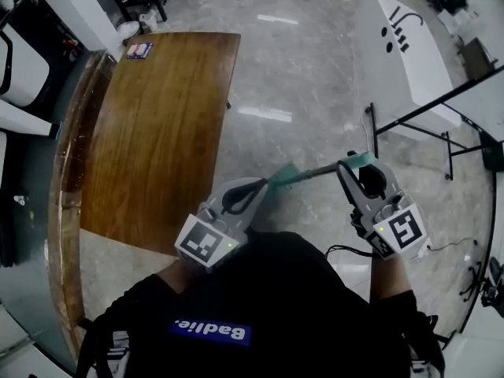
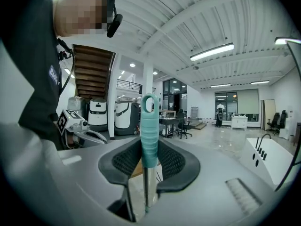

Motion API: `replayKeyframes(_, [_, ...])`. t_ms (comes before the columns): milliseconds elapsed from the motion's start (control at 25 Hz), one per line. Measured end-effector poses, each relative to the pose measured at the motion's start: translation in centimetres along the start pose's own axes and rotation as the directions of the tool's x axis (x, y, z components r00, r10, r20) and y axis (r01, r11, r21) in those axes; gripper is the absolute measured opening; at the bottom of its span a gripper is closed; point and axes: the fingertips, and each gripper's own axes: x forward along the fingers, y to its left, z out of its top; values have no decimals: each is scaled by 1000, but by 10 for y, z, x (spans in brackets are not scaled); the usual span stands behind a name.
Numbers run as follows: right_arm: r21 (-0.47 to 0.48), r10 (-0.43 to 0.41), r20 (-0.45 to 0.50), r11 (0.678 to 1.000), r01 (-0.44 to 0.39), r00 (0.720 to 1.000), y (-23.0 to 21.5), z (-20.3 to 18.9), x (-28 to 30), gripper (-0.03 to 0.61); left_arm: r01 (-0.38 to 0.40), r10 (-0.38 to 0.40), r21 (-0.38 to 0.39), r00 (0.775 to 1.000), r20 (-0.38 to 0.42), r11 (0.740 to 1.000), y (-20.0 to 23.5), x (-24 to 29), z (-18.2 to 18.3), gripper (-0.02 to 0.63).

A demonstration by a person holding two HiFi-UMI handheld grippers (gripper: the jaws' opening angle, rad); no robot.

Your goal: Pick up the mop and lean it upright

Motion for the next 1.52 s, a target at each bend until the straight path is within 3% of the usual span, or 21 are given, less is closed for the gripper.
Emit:
replayKeyframes(280, [-49,124,-17,991,-125,992,-9,10,66,115,-183,183,-14,982,43,983,49,-36,12,18])
replayKeyframes(560, [-64,240,11,969,-239,971,-21,23,130,115,-375,376,-22,924,71,927,88,-62,17,18])
replayKeyframes(720, [-27,344,40,939,-343,938,-25,36,166,115,-482,484,-42,872,72,875,109,-65,21,18])
replayKeyframes(1000, [-53,492,11,870,-491,871,-67,29,221,115,-658,661,-68,749,41,750,138,-52,27,18])
replayKeyframes(1120, [-28,557,13,830,-556,830,-75,24,245,114,-707,711,-85,703,34,703,146,-41,24,18])
replayKeyframes(1360, [-69,646,-50,759,-648,762,-96,-5,282,114,-783,787,-97,617,15,615,157,-16,23,18])
replayKeyframes(1520, [-47,658,-115,745,-665,744,-116,-36,304,114,-809,813,-94,583,5,581,161,-6,23,18])
